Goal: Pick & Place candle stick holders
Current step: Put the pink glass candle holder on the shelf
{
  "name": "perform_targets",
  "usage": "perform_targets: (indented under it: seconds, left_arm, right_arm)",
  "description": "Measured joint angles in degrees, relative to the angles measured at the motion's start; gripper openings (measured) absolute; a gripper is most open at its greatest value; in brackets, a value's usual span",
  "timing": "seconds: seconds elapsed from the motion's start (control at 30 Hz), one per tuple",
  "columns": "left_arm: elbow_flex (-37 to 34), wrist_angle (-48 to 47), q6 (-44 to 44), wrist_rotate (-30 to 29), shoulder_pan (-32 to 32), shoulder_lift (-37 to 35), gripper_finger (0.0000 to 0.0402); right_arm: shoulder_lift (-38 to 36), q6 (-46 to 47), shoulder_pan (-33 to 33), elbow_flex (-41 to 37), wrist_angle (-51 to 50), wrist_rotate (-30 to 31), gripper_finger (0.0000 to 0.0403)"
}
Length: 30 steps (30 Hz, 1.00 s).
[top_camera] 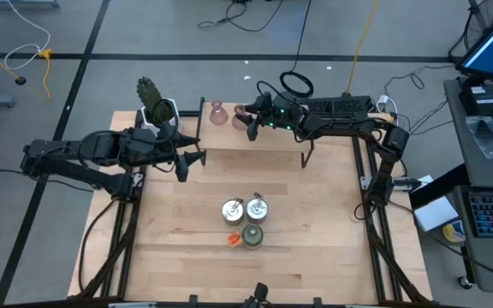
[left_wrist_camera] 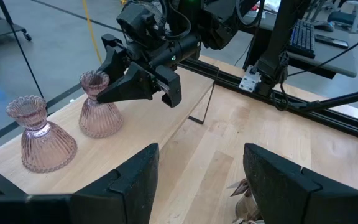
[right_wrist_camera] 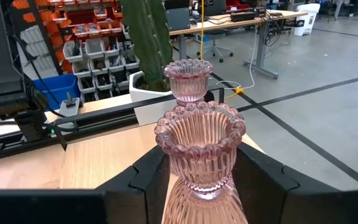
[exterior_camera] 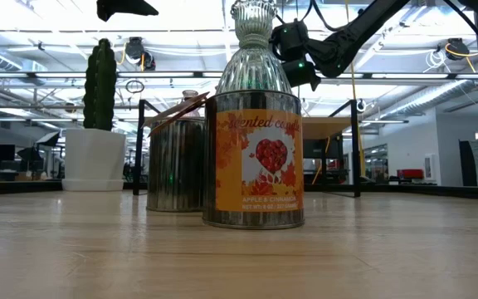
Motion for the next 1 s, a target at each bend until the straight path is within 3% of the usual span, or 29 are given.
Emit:
perform_targets:
  seconds: [0.4,1.0]
  left_arm:
    - [0.0,0.0,0.0,0.0,0.0,0.0,0.0235]
    - [0.0,0.0,0.5,0.4,0.0,0.0,0.0235]
  right_arm:
    - [-0.1,-1.5,0.0,0.0,0.3,0.3,0.0192]
    - [-0.1,-6.2,-0.2,0.0,0.5,3.3,0.0188]
